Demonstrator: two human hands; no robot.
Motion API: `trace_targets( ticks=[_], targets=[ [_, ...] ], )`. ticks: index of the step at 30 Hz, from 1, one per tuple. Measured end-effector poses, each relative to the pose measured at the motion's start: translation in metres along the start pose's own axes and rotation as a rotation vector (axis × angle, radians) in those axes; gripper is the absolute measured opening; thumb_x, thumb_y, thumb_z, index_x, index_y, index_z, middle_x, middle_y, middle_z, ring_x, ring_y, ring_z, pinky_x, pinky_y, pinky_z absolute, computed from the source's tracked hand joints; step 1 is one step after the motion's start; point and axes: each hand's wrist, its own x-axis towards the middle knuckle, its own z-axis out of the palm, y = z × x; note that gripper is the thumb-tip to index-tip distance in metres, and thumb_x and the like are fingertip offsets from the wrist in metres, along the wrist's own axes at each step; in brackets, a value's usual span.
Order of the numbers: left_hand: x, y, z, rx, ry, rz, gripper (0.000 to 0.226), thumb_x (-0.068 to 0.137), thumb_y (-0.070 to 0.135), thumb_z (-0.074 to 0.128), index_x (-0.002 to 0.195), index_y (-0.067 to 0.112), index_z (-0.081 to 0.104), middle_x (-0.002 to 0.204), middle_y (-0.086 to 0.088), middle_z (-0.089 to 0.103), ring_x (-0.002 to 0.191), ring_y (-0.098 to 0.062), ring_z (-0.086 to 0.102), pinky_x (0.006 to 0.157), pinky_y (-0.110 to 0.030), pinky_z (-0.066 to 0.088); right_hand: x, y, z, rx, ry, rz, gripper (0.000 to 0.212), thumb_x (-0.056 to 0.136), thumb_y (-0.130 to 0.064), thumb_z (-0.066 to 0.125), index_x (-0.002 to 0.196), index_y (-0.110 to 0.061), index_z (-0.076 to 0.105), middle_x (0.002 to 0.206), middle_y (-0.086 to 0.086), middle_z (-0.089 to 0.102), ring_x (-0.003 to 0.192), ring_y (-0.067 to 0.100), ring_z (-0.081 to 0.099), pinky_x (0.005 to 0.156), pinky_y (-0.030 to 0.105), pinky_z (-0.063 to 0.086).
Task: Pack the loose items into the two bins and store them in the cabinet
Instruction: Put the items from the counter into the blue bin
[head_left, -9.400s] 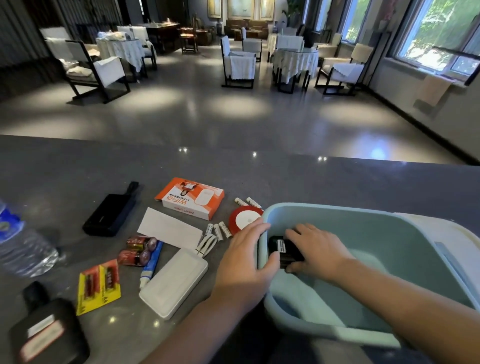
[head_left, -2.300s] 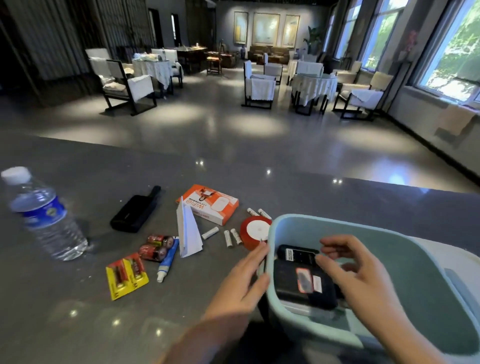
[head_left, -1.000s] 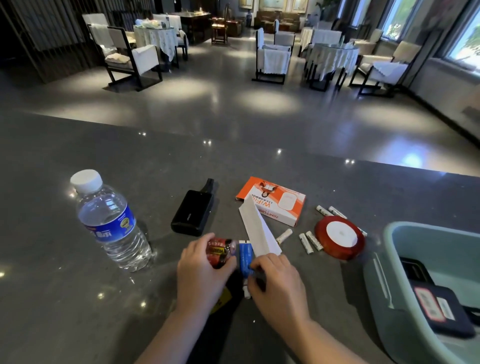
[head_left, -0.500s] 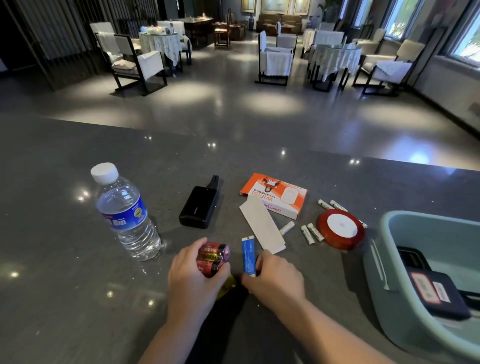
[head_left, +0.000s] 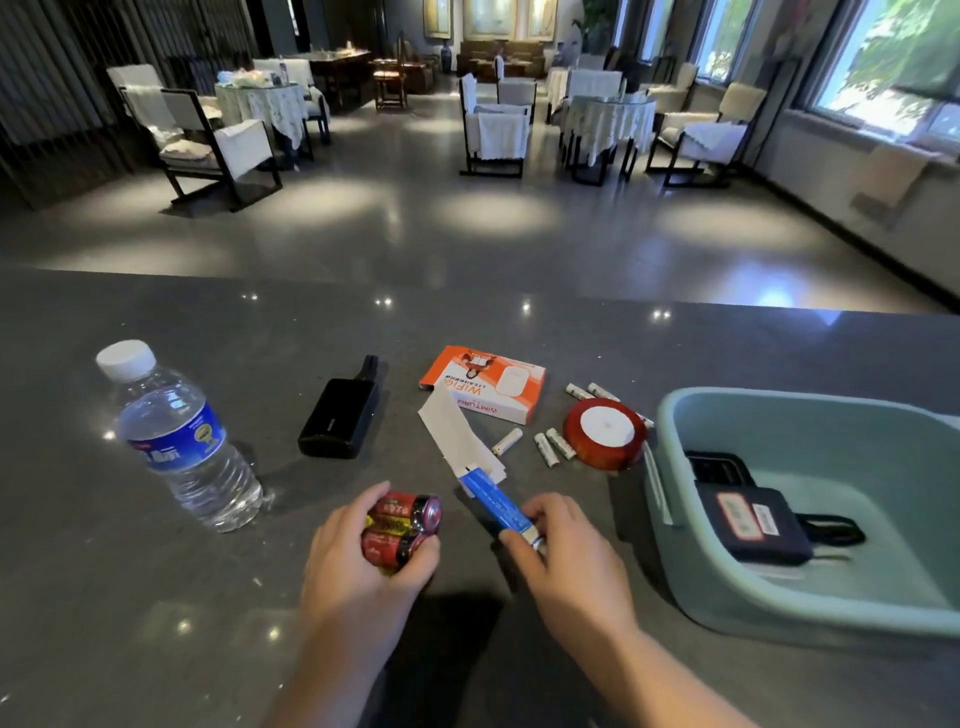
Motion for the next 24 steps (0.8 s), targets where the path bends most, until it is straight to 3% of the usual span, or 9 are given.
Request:
trace_targets(
  ticks=[5,10,14,19,21,24],
  targets=[
    [-0.005,0.047,0.031,-0.073,-0.102,0.160,0.061,0.065,0.033,0.082,0.118,0.043,0.053,0.106,0.032,0.046,0.106,-0.007,0.051,0.086,-0.035,0.049,-0.035,0.018,-0.057,0.079,0.134,0.003,0.019,0.088,-0.052,0.054,0.099,-0.039,0.047,0.095,-0.019,0.049,0.086,0.002,0.049,0.068,0.019,0.036],
    [-0.017,0.103,0.073,-0.151,-0.214,0.277,0.062,0.065,0.032,0.082,0.118,0.046,0.053,0.110,0.031,0.049,0.108,-0.001,0.051,0.093,-0.033,0.045,-0.067,0.038,-0.111,0.189,0.284,0.069,0.023,0.071,-0.056,0.054,0.091,-0.043,0.050,0.106,-0.021,0.047,0.089,0.000,0.051,0.072,0.013,0.040],
    [-0.030,0.139,0.107,-0.229,-0.317,0.318,0.060,0.066,0.031,0.082,0.116,0.047,0.054,0.112,0.026,0.054,0.108,0.000,0.052,0.091,-0.029,0.044,-0.087,0.072,-0.153,0.154,0.415,0.072,0.027,0.074,-0.059,0.054,0.094,-0.040,0.054,0.102,-0.019,0.051,0.085,0.002,0.053,0.070,0.012,0.040],
    [-0.040,0.170,0.143,-0.222,-0.403,0.394,0.059,0.066,0.034,0.081,0.116,0.046,0.054,0.115,0.025,0.054,0.110,-0.003,0.053,0.096,-0.037,0.047,-0.093,0.126,-0.199,0.106,0.565,0.166,0.017,0.083,-0.035,0.069,0.094,-0.037,0.055,0.087,-0.013,0.057,0.085,0.004,0.055,0.072,0.016,0.042],
    [-0.038,0.183,0.156,-0.200,-0.452,0.446,0.060,0.064,0.039,0.082,0.117,0.044,0.055,0.114,0.030,0.051,0.110,0.002,0.051,0.094,-0.032,0.046,-0.092,0.141,-0.211,0.132,0.589,0.206,0.016,0.083,-0.035,0.068,0.092,-0.037,0.056,0.086,-0.014,0.058,0.084,0.001,0.054,0.070,0.014,0.042],
    [-0.026,0.200,0.176,-0.109,-0.508,0.528,0.060,0.063,0.042,0.079,0.118,0.043,0.055,0.114,0.024,0.053,0.108,0.002,0.050,0.092,-0.027,0.043,-0.088,0.157,-0.222,0.171,0.609,0.215,0.015,0.084,-0.034,0.068,0.092,-0.037,0.056,0.085,-0.011,0.058,0.080,0.003,0.054,0.068,0.013,0.041]
  ],
)
